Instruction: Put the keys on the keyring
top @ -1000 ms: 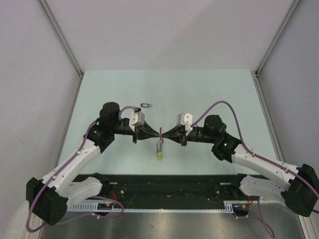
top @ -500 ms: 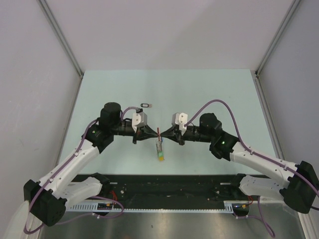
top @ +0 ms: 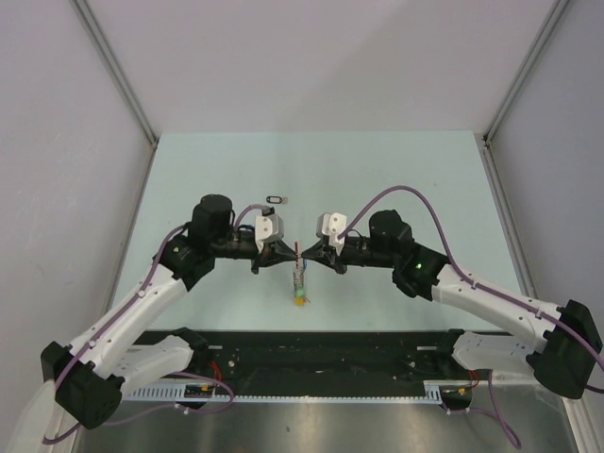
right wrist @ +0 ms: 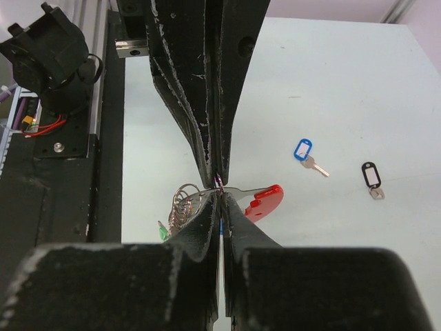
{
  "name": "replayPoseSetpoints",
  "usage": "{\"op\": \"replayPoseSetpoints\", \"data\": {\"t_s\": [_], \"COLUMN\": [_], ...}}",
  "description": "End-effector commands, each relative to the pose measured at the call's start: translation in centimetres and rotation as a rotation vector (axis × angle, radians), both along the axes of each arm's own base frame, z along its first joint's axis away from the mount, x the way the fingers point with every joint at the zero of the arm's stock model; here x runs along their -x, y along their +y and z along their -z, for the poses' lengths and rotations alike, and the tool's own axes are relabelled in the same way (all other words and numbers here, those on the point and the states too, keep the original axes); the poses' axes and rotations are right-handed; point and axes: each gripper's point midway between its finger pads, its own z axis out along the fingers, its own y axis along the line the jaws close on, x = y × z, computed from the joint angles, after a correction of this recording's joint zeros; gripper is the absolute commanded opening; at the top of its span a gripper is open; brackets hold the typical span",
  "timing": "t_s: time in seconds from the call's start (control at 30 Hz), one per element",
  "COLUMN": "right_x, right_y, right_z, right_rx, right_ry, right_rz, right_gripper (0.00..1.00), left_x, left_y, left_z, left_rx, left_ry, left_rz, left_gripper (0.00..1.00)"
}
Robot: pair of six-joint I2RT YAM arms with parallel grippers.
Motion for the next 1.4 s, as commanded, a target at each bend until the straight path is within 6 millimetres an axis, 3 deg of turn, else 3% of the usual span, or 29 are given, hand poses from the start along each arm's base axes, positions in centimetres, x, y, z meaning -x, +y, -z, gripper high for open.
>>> {"op": "replayPoseSetpoints", "data": {"t_s": [0.0,0.07,0.37,0.6,0.67,0.83,0.93,1.37], "right_x": [-0.7,-0.8,-0.4,-0.6,-0.4,-0.6,0.0,-0.6], "right_y": [1.0,1.0,0.5,-2.2,-2.9,-3.8,-3.1,-1.4], "right_z": [-4.1,-4.3,-4.9,-5.2,-5.6,-4.4,-3.7,-1.6], "right_rx": [-0.068,-0.067,-0.077,-0.072,-0.084,-0.08,-0.073,-0.035], "right_ry": [-0.096,-0.098,-0.069,0.003,0.001,0.027,0.025,-0.058], "right_rz": [0.006,0.011,0.017,0.072,0.071,0.076,0.043,0.151], "right_gripper": [0.0,0.0,0.18,0.4,0.41,0.41,0.4,0.39], "left_x": [0.2,0.1,0.7,0.5,0.6,0.5,0.5,-0.3], "left_y": [-0.5,-0.5,-1.5,-1.8,-1.8,-1.9,-1.9,-1.8], "left_z": [-1.4,-1.4,-2.9,-3.0,-3.0,-3.0,-3.0,-3.1], "left_rx": [-0.008,-0.014,0.114,0.144,0.146,0.147,0.151,0.153], "left_ry": [-0.065,-0.064,-0.069,-0.049,-0.046,-0.042,-0.036,-0.027], "left_rz": [0.024,0.018,0.038,0.029,0.034,0.038,0.031,-0.031], "left_gripper": [0.01,0.0,0.0,0.0,0.0,0.0,0.0,0.01]}}
